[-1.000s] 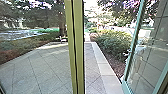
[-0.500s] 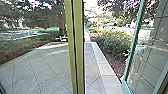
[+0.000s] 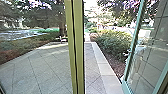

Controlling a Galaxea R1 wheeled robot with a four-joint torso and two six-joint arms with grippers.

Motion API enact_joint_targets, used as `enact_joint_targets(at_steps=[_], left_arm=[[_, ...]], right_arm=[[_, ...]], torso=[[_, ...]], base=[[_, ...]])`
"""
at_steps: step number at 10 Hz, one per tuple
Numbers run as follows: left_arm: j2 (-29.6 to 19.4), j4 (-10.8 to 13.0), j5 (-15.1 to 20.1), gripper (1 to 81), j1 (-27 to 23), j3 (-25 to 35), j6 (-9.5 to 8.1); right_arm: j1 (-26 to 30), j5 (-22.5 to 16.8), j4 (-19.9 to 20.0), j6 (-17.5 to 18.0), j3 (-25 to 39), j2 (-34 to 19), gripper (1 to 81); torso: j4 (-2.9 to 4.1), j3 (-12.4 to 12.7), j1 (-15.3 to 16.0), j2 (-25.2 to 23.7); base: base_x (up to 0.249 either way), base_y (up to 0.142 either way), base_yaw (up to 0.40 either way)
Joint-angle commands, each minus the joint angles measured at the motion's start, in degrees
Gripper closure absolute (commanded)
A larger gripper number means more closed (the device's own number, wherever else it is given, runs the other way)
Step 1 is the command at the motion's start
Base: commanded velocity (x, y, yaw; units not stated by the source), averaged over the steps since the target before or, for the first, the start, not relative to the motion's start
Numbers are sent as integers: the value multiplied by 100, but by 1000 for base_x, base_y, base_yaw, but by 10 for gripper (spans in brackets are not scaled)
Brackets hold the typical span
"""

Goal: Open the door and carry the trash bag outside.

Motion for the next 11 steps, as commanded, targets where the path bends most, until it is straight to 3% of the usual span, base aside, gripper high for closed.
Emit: enact_joint_targets(at_steps=[1,11], left_arm=[[24,30,314,811,-255,6,50],[24,38,305,811,-246,24,50]], right_arm=[[238,-318,94,-37,28,45,10],[212,-318,86,-46,11,63,10]], torso=[[0,0,0,0],[0,2,-5,-4]], base=[[0,-75,0],[0,-97,0]])
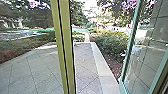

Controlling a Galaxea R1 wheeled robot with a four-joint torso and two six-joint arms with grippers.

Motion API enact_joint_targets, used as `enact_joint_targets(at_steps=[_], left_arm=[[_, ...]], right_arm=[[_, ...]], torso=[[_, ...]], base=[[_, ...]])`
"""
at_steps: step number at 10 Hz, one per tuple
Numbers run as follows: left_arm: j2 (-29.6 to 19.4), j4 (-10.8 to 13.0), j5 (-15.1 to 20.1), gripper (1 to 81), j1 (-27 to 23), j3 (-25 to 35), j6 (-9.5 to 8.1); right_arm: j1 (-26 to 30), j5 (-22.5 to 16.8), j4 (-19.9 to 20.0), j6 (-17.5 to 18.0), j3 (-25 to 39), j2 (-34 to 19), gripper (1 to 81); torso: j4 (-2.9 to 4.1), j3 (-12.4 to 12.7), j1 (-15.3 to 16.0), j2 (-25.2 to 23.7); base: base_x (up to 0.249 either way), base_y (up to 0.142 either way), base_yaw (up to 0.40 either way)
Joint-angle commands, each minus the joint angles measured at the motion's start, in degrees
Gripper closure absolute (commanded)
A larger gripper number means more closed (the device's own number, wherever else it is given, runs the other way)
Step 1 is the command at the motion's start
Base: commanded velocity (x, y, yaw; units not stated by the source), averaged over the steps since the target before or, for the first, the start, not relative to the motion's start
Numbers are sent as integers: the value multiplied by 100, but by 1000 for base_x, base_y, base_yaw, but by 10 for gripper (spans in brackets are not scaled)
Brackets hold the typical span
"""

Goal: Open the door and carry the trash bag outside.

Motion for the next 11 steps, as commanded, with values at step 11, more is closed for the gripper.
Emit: enact_joint_targets(at_steps=[11], left_arm=[[59,45,316,811,-244,49,50]], right_arm=[[128,-312,19,-12,-68,39,10]], torso=[[0,0,0,0]], base=[[0,-122,0]])
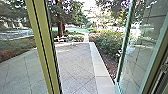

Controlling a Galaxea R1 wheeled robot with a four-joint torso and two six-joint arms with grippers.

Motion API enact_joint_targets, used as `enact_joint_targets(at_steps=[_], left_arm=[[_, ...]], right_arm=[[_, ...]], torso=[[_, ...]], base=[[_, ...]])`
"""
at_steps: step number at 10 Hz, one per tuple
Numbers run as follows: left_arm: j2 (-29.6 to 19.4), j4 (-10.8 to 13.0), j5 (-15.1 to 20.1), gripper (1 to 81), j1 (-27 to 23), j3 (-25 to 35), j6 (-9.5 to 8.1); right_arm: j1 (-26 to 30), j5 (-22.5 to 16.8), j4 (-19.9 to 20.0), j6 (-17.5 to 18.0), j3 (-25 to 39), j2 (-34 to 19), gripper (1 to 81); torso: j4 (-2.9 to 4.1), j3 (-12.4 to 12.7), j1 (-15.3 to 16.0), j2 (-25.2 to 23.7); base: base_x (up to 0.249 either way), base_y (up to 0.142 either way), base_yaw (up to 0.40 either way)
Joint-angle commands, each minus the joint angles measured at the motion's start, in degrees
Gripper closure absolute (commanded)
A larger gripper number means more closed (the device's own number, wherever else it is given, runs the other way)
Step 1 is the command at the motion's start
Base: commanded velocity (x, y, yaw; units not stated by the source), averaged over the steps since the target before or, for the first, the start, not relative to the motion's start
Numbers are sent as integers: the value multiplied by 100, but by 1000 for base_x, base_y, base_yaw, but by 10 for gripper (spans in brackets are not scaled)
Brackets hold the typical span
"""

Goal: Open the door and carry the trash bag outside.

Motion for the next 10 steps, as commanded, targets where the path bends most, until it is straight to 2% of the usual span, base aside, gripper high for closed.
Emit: enact_joint_targets(at_steps=[1,4,10], left_arm=[[42,45,316,811,-243,43,50],[60,124,316,811,-243,43,50],[77,124,316,811,-243,43,50]], right_arm=[[200,-313,24,-9,8,48,10],[183,-304,24,-9,8,39,10],[217,-304,24,-9,0,39,10]], torso=[[0,0,0,0],[0,0,0,0],[0,0,0,0]], base=[[0,-126,0],[0,-132,0],[0,-116,0]])
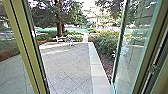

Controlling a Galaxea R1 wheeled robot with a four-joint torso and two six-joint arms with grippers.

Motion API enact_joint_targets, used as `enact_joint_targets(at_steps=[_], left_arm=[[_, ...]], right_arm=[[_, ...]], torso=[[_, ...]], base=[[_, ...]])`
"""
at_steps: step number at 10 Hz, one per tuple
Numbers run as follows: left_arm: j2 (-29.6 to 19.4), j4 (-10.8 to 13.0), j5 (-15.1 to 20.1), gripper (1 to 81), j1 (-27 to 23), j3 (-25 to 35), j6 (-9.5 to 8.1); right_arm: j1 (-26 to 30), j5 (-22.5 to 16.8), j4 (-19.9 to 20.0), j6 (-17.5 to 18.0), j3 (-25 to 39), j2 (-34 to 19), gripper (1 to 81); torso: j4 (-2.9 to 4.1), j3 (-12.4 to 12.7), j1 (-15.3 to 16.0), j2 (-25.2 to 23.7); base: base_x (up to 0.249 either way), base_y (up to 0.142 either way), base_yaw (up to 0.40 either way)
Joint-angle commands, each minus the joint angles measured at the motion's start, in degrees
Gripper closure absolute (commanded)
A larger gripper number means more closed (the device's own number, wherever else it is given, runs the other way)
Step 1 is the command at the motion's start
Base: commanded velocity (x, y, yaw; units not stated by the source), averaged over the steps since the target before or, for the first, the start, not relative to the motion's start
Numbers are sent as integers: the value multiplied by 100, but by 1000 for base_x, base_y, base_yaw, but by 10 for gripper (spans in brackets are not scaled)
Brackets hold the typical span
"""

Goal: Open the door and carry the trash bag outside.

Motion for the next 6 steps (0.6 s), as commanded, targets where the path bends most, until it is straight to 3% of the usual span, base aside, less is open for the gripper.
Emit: enact_joint_targets(at_steps=[1,6], left_arm=[[38,58,319,811,-244,52,50],[47,58,319,811,-244,52,50]], right_arm=[[245,-309,24,-9,8,34,10],[245,-309,24,-9,16,43,10]], torso=[[0,2,0,0],[0,0,0,0]], base=[[0,-101,0],[0,-75,0]])
